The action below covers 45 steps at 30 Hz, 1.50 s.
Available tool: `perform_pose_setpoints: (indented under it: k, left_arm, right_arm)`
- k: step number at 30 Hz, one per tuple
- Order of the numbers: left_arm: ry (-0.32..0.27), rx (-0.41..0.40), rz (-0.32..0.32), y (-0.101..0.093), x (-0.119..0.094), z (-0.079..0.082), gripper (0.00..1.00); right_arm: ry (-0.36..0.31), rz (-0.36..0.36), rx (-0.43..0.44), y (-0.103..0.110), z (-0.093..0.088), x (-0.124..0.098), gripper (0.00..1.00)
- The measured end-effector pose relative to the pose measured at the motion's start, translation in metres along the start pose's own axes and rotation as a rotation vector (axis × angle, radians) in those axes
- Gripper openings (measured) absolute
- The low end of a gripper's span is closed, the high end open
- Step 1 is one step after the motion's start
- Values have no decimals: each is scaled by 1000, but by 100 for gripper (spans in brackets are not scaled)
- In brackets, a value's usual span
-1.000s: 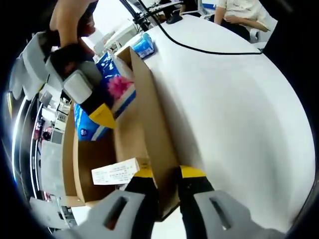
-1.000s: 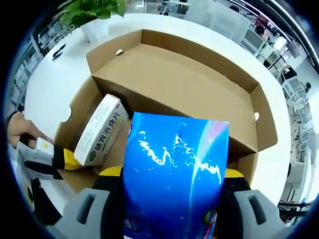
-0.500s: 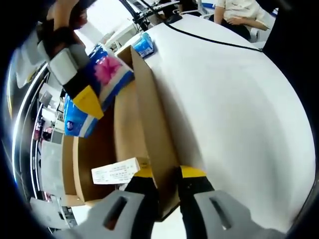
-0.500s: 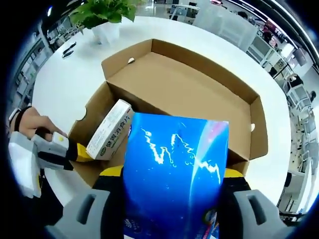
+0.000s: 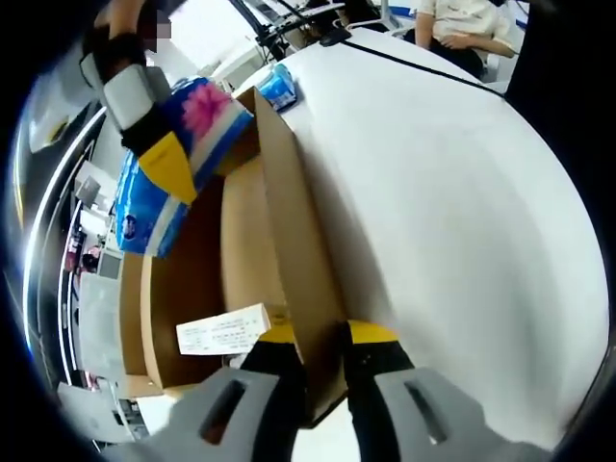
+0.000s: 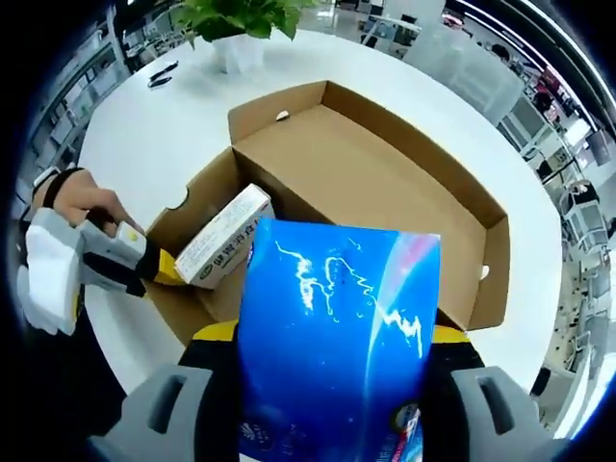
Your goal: Operate the shoe box by opening the lid, removing the specified soft item, and placing it in the target area until the item is outside and the box remains undamaged.
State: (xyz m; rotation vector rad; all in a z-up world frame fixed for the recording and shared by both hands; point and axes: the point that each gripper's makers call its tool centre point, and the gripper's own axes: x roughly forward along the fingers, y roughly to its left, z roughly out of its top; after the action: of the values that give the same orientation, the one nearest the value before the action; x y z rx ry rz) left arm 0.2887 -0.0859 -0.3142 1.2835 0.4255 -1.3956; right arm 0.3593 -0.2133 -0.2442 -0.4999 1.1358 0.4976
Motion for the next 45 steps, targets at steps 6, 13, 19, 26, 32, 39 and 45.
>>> perform_pose_setpoints:
  k: [6,13,19,26,32,39,45]
  left_arm:
    - [0,-1,0,0,0,0,13]
    - [0,1,0,-1,0,0,13]
    - [0,-2,-1,0,-1,0,13]
    - [-4,3,-9,0,-1,0,13]
    - [-7,12,-18,-1,-2,0,12]
    - [-3,7,-18,0,-2,0,12]
    - [0,4,-16,0,-1,0,13]
  right_arm:
    - [18,-17,-90,-4,-8,-3,73]
    - [15,-35,-98,-11,-15,-16,73]
    - [9,-20,-100,-7,-23,-28,73]
    - [-4,-21,-100,-7,-37,-45,73]
    - [-15,-26,-80,-17,-57,-58,73]
    - [-28,-57,-43,-31,-83,-76,72]
    - [-10,-56,-56,-29,-107,-82,72]
